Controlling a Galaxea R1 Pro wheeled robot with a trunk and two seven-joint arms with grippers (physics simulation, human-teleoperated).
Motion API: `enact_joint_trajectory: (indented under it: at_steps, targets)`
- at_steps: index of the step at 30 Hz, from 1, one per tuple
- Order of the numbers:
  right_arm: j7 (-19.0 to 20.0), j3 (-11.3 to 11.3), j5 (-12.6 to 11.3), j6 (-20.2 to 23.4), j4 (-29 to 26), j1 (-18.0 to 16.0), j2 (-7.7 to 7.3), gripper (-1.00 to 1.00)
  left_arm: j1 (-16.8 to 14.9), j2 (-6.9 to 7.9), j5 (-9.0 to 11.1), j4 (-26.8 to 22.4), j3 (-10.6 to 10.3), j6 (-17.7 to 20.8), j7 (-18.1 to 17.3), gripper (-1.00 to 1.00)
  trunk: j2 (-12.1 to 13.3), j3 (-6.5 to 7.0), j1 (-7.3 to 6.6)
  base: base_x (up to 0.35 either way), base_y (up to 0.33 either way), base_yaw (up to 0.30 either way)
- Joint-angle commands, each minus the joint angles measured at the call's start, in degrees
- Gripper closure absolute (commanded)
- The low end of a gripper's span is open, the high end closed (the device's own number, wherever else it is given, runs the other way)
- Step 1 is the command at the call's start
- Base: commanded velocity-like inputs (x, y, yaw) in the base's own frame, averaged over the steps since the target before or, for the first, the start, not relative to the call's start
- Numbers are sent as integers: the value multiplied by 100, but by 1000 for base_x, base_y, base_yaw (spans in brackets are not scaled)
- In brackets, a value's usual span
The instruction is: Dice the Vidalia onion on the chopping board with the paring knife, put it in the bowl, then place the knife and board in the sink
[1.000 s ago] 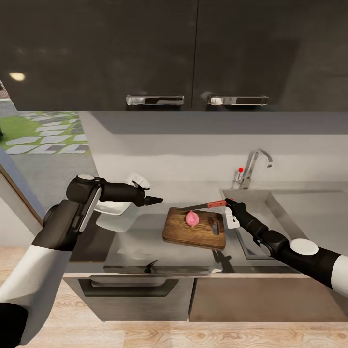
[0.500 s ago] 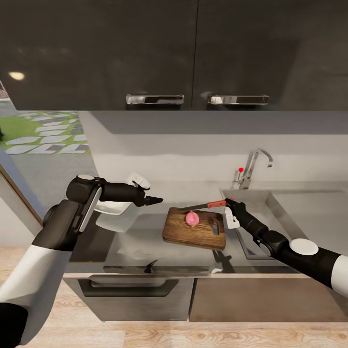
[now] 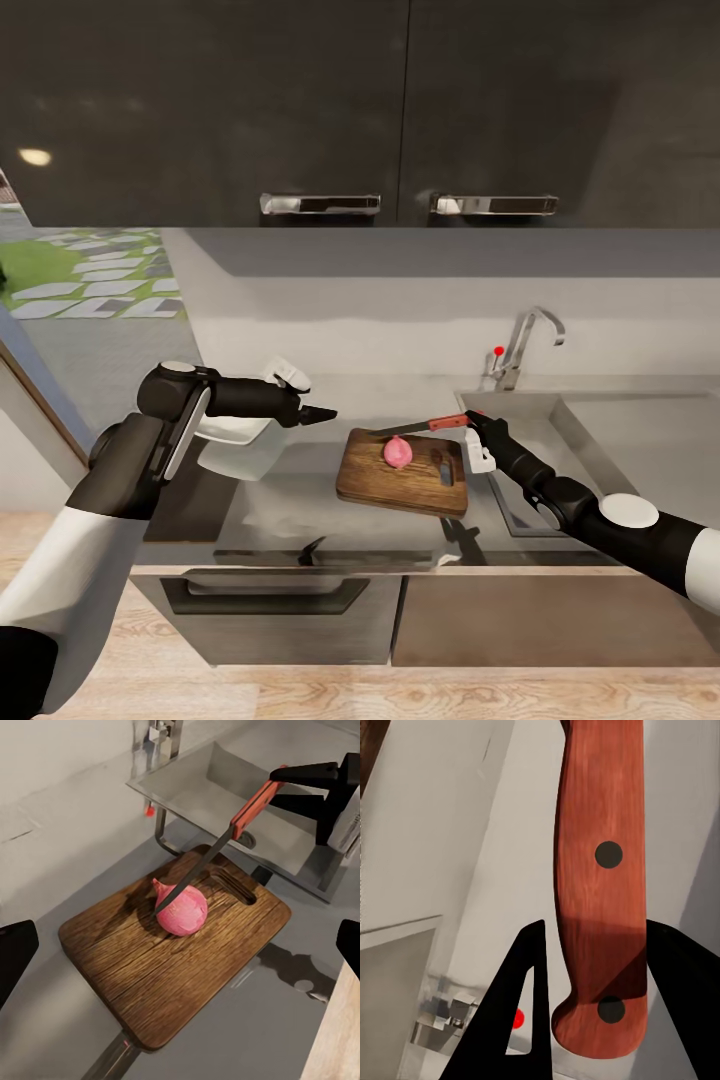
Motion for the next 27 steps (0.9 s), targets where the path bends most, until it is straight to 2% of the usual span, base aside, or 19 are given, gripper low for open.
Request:
enact_joint_trajectory:
  at_steps: [1,10,27]
  targets:
    - [-28,32,50,57,-7,-15,-4,100,-7,2,-28,-5,-3,34,-35,-100,-54,-31,26,0,0,0]
    - [-28,32,50,57,-7,-15,-4,100,-7,2,-29,-5,-3,34,-35,-100,-94,-49,48,0,0,0]
    - [-28,41,50,57,-7,-15,-4,100,-7,2,-30,-5,-3,34,-35,-100,-776,-354,421,0,0,0]
